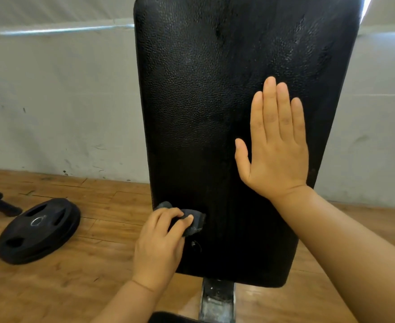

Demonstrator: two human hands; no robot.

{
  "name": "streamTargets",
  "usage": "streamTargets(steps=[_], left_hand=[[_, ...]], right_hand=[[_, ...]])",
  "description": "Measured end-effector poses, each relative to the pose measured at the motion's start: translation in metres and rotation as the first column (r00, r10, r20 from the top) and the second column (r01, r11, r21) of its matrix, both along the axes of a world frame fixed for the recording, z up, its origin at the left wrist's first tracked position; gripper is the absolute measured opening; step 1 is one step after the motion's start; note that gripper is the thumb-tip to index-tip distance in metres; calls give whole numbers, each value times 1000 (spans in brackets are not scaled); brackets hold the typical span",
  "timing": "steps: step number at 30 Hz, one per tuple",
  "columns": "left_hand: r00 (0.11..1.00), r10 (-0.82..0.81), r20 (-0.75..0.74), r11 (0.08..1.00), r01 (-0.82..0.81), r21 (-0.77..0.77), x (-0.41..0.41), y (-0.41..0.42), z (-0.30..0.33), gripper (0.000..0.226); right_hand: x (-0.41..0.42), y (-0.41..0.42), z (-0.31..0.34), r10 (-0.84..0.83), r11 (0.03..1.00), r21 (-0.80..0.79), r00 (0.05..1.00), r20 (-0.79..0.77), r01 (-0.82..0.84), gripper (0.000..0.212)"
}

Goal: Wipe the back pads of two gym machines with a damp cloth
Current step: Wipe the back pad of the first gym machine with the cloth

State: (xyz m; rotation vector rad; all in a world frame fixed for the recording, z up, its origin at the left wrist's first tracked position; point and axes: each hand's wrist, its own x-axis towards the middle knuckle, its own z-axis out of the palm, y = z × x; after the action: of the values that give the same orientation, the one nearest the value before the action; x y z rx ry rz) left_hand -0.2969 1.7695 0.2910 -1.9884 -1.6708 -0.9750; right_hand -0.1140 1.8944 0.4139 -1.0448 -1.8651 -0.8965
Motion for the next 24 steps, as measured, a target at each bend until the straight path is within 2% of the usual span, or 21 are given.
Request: streamTargets(steps=[2,4,6,11,17,22,24], left_hand=[[1000,16,13,998,-17,56,-2,5,15,39],[993,54,101,983,-71,170,-3,16,37,26],[980,117,159,960,-153,235,-3,28,53,26],[989,87,116,977,-108,186,-2,17,31,40],[992,17,129,1000,-18,3,1,-3,-14,62],[979,25,202,994,-46,103,0,6,7,59],[972,43,231,984,-82,160,-1,14,16,51]], right_hand=[[0,0,0,-4,1000,3,1000,1,4,66],[1,1,0,-13,1000,6,1000,3,13,66],[0,0,0,-9,1000,8,1000,3,9,66],[0,0,0,-5,1000,4,1000,-1,5,66],[0,0,0,-6,1000,8,1000,7,6,65],[1,1,0,-8,1000,16,1000,8,8,66],[0,1,0,-8,1000,17,1000,8,8,66]])
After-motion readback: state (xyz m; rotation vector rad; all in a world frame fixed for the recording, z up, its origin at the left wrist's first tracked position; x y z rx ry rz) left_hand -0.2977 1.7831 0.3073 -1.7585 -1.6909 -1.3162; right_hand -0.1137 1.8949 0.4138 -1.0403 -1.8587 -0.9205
